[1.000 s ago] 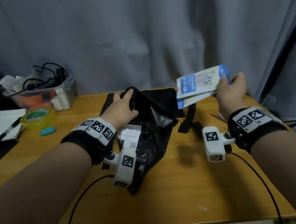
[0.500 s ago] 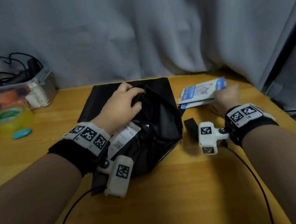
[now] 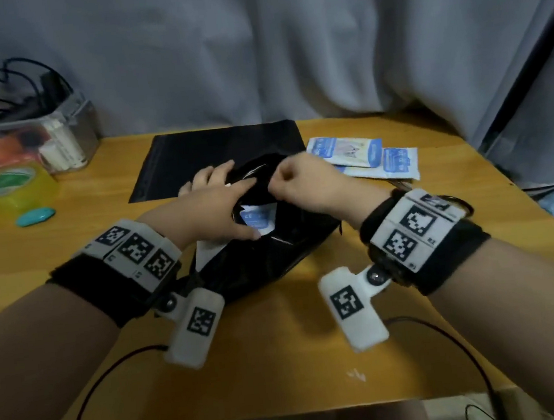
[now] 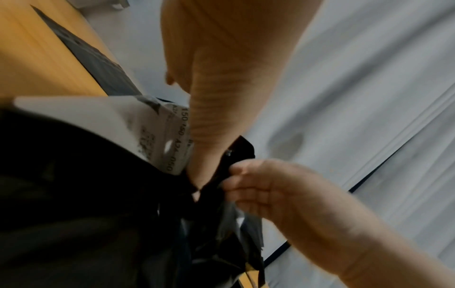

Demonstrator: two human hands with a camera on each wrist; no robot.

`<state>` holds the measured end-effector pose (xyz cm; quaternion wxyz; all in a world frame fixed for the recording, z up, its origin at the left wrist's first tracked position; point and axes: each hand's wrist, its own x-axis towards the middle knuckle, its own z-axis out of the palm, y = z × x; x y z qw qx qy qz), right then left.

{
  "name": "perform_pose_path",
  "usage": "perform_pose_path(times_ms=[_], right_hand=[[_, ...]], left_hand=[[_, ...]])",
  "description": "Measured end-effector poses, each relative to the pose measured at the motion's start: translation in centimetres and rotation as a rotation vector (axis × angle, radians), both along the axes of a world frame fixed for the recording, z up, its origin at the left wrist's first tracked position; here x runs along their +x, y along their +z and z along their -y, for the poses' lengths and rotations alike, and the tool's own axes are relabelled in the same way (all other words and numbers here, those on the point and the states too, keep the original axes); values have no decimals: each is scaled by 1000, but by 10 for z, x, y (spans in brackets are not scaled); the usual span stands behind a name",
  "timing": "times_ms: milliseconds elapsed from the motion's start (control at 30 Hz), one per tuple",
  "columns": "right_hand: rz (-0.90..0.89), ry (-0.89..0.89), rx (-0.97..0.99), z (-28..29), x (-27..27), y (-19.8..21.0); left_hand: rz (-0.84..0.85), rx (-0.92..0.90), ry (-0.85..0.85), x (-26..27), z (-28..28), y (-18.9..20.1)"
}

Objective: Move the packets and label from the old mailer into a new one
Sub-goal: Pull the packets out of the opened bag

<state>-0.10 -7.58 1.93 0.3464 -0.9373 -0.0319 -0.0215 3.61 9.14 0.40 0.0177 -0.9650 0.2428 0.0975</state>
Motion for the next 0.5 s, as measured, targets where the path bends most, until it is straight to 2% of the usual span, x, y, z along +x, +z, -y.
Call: perform_pose_path(times_ms=[67,167,300,400,500], right_hand=[[-70,-1,-158,-3,-2,-17],[-202,-91,-273,-14,-3,-38],[-266,-233,-429,-40,-7,-48],[-258,-279,-423,-47,-8,-53],[-221,-292,-305,-49,-9,-55]], left_hand=[[-120,5,80,-1,-7,-4],[-245,-100,179,1,-20,-13],[-214,-299,195,-2,-26,-24],[-242,-441,179,-1,-28,-29],[-265,-520,139,1,-32,-32]])
